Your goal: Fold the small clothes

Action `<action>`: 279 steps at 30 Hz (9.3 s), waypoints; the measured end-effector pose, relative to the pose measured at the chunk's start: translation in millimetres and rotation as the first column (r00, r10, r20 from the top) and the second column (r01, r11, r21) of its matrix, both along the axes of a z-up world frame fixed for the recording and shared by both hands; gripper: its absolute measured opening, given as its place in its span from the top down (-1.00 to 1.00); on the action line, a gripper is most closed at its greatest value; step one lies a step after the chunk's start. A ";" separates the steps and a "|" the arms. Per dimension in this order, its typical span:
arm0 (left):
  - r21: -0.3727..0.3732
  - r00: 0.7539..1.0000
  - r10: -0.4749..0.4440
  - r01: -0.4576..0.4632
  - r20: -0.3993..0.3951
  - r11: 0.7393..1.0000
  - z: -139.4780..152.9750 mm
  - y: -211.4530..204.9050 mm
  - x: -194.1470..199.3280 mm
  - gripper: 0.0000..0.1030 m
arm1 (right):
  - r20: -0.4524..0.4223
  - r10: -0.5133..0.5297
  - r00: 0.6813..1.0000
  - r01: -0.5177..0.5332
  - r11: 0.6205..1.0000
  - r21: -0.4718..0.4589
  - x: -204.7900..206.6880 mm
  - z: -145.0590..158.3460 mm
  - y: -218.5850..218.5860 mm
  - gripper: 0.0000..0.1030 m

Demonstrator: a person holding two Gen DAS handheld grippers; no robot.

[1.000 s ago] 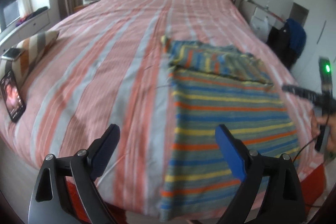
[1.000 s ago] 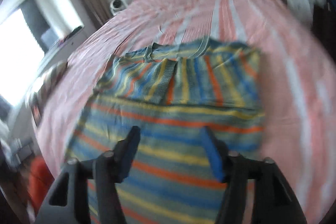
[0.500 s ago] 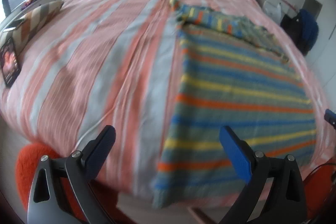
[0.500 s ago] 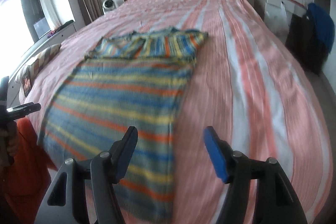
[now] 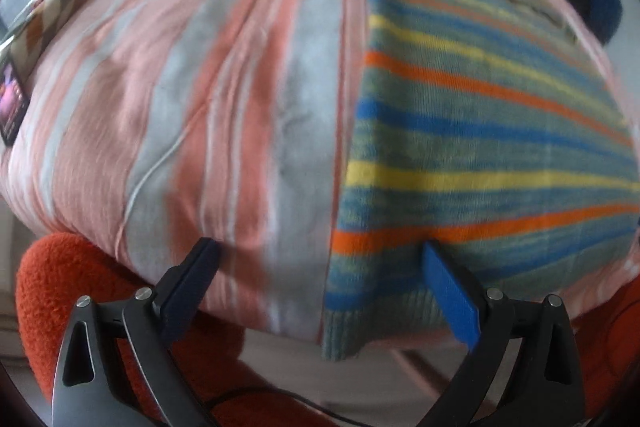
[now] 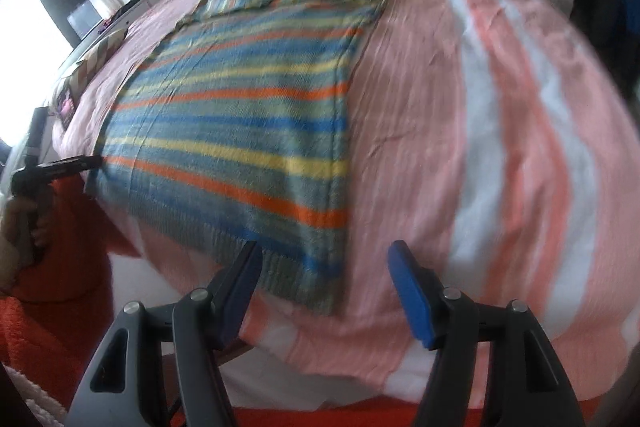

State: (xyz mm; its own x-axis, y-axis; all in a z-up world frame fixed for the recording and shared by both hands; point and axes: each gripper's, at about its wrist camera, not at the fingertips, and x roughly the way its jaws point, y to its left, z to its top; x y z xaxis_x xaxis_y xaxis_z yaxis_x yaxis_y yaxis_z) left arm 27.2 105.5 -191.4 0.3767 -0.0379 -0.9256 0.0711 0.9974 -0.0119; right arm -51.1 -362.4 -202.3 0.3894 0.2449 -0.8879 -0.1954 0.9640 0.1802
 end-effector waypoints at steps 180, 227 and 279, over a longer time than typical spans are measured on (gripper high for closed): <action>-0.020 0.956 0.204 -0.205 0.210 0.979 53.3 17.8 152.3 -0.27 | 0.129 0.342 0.931 -0.342 0.939 -0.024 236.4 4.7 190.2 0.04; -0.294 0.994 -0.092 0.105 0.057 0.950 18.7 -13.6 326.1 -0.41 | 0.027 -0.001 1.000 -0.009 0.920 0.392 388.0 -4.3 166.1 -0.35; 0.129 0.789 0.009 -0.112 0.615 0.985 160.2 -66.7 -24.2 -1.00 | 0.669 -0.062 0.741 0.141 0.988 -0.064 24.0 144.2 161.2 -0.99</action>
State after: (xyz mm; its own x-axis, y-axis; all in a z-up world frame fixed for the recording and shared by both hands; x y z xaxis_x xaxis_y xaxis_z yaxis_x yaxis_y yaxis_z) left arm 3.0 38.8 -31.2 0.8609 0.1240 -0.4935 -0.0484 0.9854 0.1632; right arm -27.1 -201.2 -58.1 0.9063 0.0915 -0.4125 -0.1269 0.9901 -0.0592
